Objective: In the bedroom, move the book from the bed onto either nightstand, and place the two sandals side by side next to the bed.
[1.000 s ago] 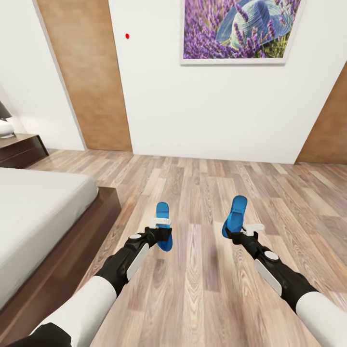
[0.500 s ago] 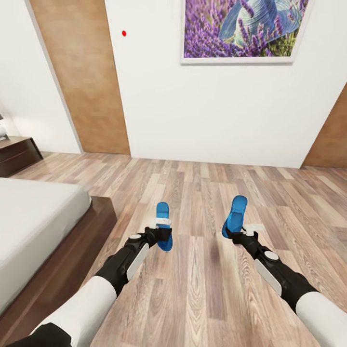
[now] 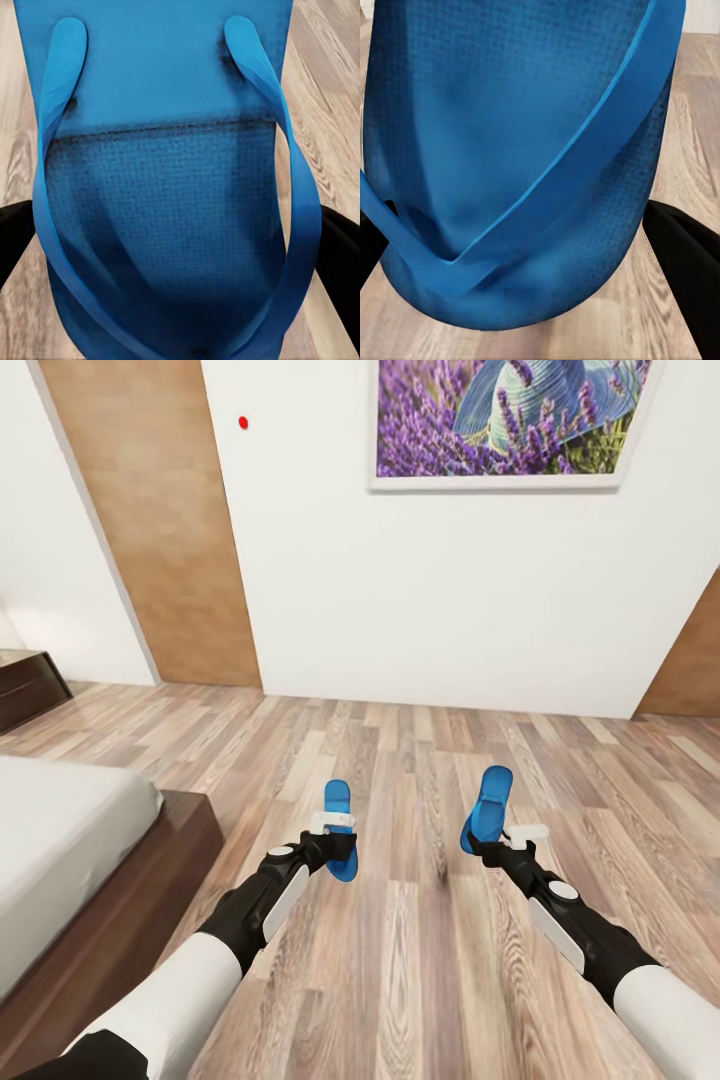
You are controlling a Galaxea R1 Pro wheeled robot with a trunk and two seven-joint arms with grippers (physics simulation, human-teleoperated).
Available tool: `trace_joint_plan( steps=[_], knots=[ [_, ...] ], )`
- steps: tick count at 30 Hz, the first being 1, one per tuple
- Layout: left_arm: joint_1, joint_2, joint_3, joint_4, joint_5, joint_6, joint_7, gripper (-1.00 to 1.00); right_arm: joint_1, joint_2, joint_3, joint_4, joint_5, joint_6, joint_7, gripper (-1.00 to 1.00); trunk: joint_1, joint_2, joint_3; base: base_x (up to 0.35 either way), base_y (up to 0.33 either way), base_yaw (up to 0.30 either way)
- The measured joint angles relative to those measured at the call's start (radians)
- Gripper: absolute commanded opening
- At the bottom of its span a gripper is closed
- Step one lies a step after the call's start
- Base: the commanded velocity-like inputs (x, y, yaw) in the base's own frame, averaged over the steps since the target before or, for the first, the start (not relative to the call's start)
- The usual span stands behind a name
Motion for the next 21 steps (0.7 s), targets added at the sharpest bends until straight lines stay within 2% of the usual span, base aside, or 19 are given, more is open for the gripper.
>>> trace_joint_plan(
  steps=[21],
  knots=[
    [0.0, 0.004, 0.001, 0.0, 0.001, 0.0, 0.005, -1.0, 0.0, 0.002, 0.003, 0.006, -0.002, 0.003, -0.001, -1.0, 0.0, 0.0, 0.0, 0.329, -0.053, 0.0]
  ],
)
